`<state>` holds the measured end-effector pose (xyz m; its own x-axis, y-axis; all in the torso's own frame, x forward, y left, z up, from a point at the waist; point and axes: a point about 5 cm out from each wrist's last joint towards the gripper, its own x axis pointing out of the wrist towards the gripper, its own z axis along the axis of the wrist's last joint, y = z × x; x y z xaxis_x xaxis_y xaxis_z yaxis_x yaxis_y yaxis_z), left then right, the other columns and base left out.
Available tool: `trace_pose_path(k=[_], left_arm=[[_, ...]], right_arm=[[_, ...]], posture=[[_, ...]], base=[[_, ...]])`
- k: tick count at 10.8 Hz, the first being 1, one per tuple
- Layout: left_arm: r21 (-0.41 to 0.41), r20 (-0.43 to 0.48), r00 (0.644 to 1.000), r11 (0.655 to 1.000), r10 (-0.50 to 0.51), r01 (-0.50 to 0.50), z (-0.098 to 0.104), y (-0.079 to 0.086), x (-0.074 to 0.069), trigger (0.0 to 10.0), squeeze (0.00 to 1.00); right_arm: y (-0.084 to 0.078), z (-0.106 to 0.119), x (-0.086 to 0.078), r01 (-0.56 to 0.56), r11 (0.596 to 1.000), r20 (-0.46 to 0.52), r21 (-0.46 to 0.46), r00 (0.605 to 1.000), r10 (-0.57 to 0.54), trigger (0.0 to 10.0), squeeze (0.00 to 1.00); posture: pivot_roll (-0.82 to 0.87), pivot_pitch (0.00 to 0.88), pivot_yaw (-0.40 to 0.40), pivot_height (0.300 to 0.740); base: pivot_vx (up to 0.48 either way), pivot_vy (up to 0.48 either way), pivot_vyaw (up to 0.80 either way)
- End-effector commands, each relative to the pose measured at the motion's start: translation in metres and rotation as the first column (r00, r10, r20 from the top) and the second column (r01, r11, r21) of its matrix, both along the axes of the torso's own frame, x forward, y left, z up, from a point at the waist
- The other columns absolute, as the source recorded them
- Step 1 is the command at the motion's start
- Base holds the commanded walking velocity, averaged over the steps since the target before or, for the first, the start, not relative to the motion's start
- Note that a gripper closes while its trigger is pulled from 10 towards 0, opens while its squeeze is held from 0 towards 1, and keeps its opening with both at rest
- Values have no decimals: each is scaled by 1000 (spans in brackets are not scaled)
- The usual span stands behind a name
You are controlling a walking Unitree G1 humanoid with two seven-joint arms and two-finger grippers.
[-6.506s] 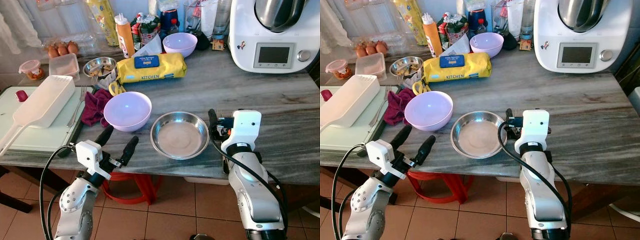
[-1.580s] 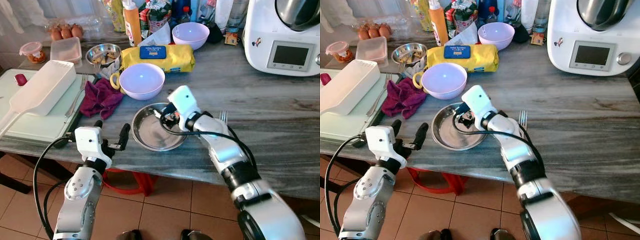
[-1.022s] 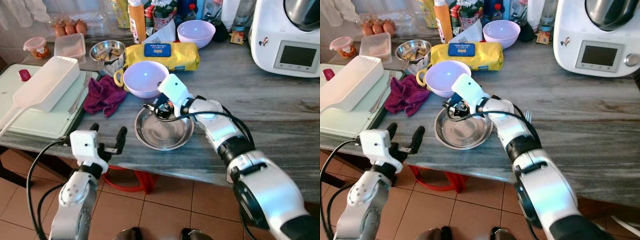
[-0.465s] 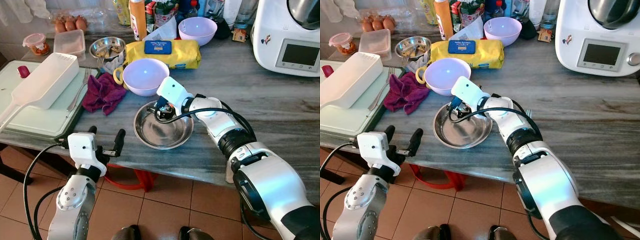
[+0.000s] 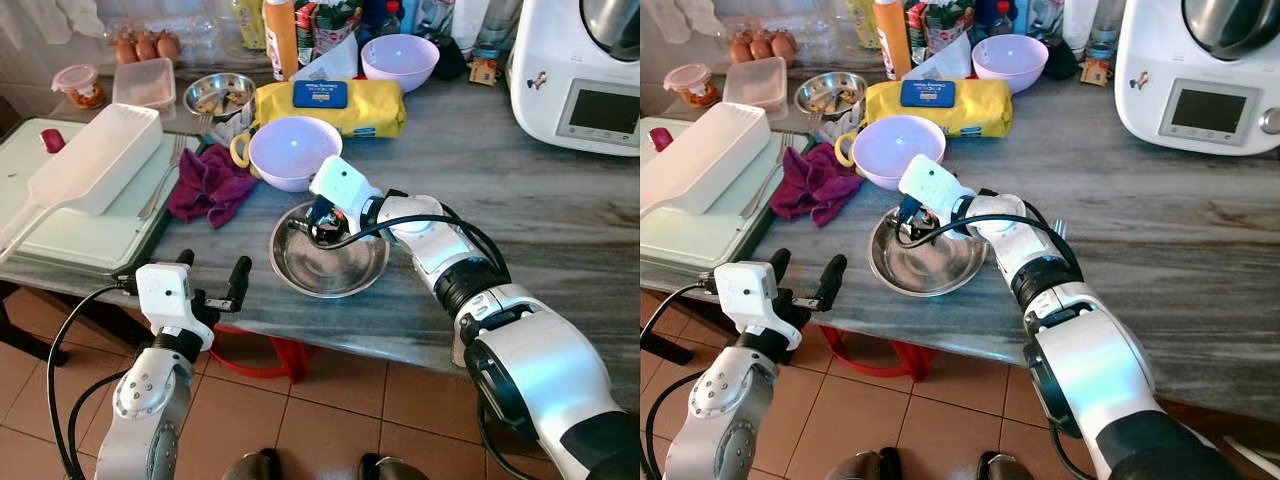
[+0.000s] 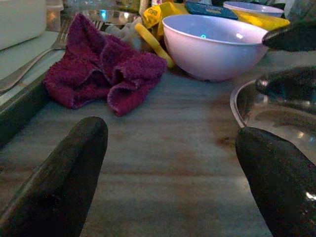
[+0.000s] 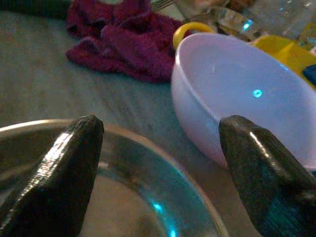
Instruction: Setting the table
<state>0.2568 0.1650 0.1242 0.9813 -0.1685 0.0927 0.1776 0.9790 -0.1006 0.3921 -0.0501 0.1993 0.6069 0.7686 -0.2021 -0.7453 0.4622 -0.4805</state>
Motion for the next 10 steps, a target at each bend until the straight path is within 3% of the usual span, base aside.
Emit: trace_pose_path(k=[1, 2, 4, 5, 6, 8, 10], left_arm=[[14, 2, 1000, 1000, -3, 3, 2, 0, -2, 10000, 0], [24, 17, 1000, 1000, 3, -3, 4, 0, -1, 10000, 0], [18, 20, 1000, 1000, 19, -19, 4, -1, 4, 10000, 0], [29, 18, 999, 999, 28, -29, 3, -2, 8, 10000, 0], [34, 18, 1000, 999, 22, -23, 3, -3, 10, 10000, 0], [33, 25, 1000, 999, -16, 15, 5, -4, 17, 10000, 0], [29, 23, 1000, 999, -17, 16, 5, -3, 22, 10000, 0]], right_arm=[[3, 17, 3, 10, 997, 50, 76, 999, -14, 10000, 0], [-2, 21, 2, 31, 980, 56, 198, 997, -43, 10000, 0], [-18, 12, -5, 86, 938, 87, 336, 989, -122, 10000, 0], [-30, 4, -11, 150, 896, 78, 418, 977, -200, 10000, 0], [-38, -1, -16, 195, 871, 70, 450, 965, -252, 10000, 0], [-69, -21, -33, 369, 784, -9, 500, 907, -421, 10000, 0], [-77, -31, -57, 424, 742, -43, 519, 880, -472, 10000, 0]], posture=[[128, 189, 44, 740], [121, 186, 43, 740], [89, 182, 47, 740], [66, 175, 53, 740], [60, 173, 56, 740], [6, 152, 77, 740], [-21, 139, 90, 740]], base=[[0, 0, 0], [0, 0, 0], [0, 0, 0], [0, 0, 0], [0, 0, 0], [0, 0, -375], [0, 0, -750]])
